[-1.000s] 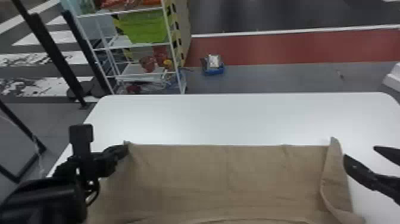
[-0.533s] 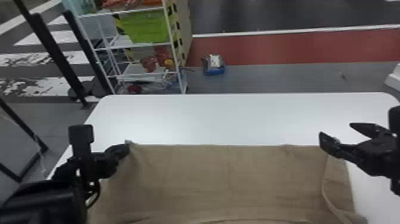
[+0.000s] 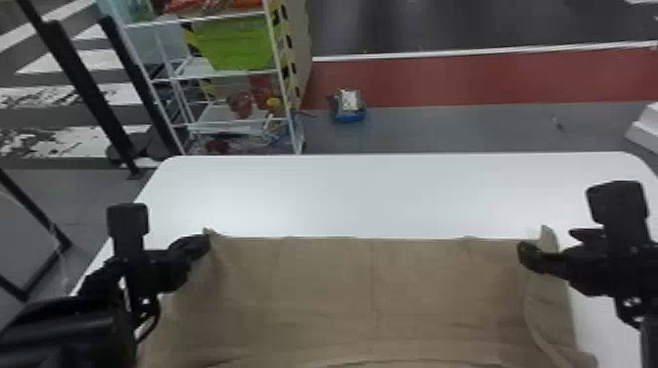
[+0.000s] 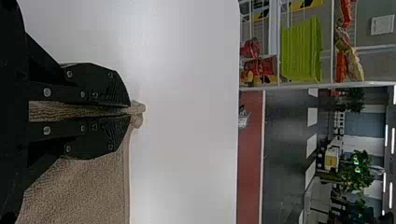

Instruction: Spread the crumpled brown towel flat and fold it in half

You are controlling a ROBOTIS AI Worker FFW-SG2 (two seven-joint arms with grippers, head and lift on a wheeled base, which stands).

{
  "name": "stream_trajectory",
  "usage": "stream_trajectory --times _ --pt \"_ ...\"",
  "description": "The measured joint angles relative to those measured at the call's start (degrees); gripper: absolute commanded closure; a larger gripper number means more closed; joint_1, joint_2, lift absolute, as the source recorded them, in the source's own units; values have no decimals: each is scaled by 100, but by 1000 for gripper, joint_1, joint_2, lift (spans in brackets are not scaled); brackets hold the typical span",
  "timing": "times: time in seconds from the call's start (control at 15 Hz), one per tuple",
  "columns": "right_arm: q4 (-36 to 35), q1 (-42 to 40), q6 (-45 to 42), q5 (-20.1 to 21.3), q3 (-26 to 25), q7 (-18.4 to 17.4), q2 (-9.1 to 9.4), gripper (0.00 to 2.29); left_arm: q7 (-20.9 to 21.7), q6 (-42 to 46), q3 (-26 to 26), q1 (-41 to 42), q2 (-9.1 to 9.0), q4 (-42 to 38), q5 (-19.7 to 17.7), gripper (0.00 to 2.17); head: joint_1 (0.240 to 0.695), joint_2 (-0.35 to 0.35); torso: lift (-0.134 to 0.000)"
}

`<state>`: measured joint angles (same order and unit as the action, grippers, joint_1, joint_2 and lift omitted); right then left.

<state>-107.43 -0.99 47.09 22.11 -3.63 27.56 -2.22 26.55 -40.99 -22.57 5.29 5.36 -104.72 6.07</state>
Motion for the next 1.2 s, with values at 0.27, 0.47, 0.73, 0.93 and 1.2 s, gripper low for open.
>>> stream_trajectory --times 0.27,0.47,0.73,0.93,1.2 --pt "227 122 -111 12 -14 -168 -8 238 -1 66 -2 23 -7 21 -1 1025 695 143 -124" --pt "516 293 -109 25 -22 -211 -22 275 -1 105 6 50 -17 22 -1 1025 695 136 -124" --pt "874 489 -136 25 -56 -199 -55 832 -1 143 7 60 11 46 -1 1025 695 131 -124" --pt "946 567 -85 43 -48 -79 -65 1720 -1 148 -2 64 17 47 -1 1025 695 134 -124" --pt "880 555 95 52 -97 95 -135 1929 7 148 -25 69 23 15 -1 1025 695 133 -124"
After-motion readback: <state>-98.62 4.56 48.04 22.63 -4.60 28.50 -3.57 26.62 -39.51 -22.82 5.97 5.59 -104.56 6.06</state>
